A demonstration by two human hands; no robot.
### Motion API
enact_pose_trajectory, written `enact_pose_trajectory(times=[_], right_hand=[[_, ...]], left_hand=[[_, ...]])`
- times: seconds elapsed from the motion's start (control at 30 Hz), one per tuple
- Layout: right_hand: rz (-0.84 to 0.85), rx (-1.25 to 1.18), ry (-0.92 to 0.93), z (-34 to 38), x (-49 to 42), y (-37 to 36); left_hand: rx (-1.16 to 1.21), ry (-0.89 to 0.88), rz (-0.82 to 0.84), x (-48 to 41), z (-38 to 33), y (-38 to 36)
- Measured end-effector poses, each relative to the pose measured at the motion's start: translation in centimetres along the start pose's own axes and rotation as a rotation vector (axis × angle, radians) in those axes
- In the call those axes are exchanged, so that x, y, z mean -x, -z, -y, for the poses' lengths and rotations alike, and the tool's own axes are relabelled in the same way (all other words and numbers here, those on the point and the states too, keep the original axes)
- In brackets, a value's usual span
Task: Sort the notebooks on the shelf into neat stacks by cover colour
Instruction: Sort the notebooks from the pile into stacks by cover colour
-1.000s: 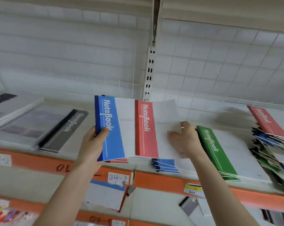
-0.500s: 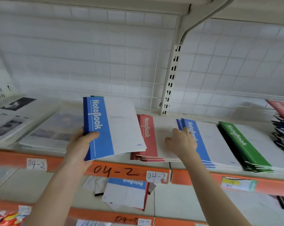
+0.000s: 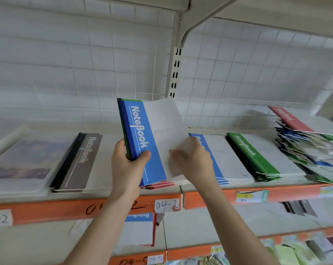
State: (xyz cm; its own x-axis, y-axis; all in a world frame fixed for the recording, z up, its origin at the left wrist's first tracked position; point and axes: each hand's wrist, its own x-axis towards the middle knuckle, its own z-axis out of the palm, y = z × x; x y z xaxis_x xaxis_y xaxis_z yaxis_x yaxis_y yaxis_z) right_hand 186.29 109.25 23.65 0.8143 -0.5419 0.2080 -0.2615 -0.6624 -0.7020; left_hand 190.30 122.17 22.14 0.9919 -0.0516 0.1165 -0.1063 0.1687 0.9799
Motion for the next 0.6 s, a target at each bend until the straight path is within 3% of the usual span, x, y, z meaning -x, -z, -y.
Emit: enact_pose_trajectory(times=[0.3, 0.43, 0.6], right_hand=[[-0.264, -0.245, -0.182, -5.5, -2.3, 4.1], [-0.316, -0.169, -0.258, -8.9, -4.2, 7.3], [-0.202, 0.103, -0.383, -12.5, -5.3, 8.1]], left_hand=[[0.087, 0.115, 0.125, -0.1, 0.1, -4.0], [0.123, 0.149, 0.117, -0.6, -0.2, -4.2], [0.127, 0.193, 0.078, -2.0, -0.1, -3.4]])
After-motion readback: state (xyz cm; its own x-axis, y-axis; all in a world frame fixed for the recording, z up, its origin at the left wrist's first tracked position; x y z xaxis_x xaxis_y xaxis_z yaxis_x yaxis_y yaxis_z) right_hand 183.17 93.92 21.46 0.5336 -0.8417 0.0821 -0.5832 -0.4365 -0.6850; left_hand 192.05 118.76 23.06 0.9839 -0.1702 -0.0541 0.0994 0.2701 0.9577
